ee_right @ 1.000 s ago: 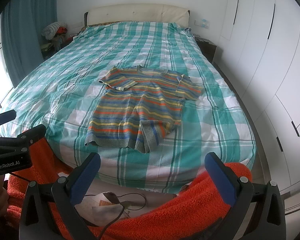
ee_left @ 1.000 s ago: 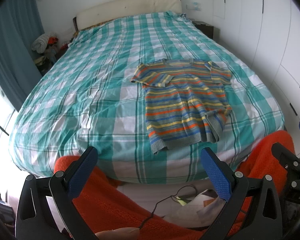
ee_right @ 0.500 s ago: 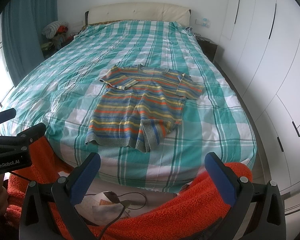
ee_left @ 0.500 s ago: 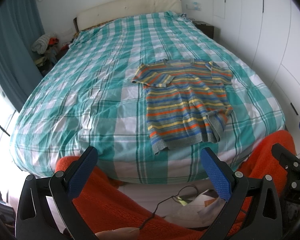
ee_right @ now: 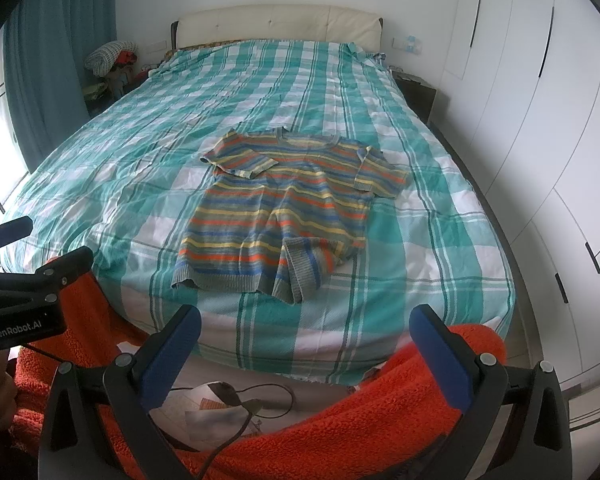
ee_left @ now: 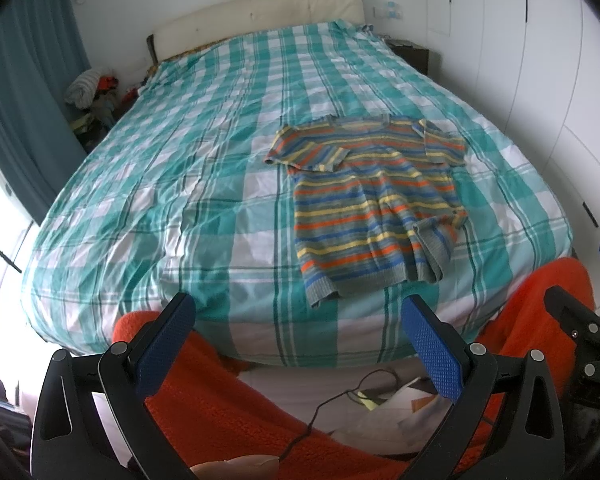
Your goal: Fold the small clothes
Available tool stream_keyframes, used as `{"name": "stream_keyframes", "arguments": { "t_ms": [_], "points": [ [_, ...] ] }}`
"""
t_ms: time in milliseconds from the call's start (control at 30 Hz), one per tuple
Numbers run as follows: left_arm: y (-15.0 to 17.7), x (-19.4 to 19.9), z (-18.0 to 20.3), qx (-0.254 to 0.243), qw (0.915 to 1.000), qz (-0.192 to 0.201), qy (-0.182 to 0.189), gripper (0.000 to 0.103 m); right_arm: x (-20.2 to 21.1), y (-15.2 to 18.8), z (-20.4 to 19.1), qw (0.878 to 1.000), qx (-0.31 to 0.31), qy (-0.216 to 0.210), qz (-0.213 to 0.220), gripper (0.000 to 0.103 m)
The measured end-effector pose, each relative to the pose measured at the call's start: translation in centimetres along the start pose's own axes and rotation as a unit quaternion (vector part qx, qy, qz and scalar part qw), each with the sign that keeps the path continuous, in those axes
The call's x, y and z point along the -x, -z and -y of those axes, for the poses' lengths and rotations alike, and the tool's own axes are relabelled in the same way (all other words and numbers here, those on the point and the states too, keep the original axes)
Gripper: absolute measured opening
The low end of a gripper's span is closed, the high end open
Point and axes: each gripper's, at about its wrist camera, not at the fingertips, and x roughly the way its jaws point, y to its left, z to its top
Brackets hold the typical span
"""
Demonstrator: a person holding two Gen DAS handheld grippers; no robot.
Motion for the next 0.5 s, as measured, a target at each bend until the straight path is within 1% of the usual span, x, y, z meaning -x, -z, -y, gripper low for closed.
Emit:
{"name": "stream_keyframes", "arguments": {
  "t_ms": [500],
  "points": [
    [0.04,-0.04,0.17,-0.001,1.0000,0.000,-0.002,0.102,-0.20,0.15,-0.14,1.000,0.000,0.000,-0.003,0.103]
  ]
}}
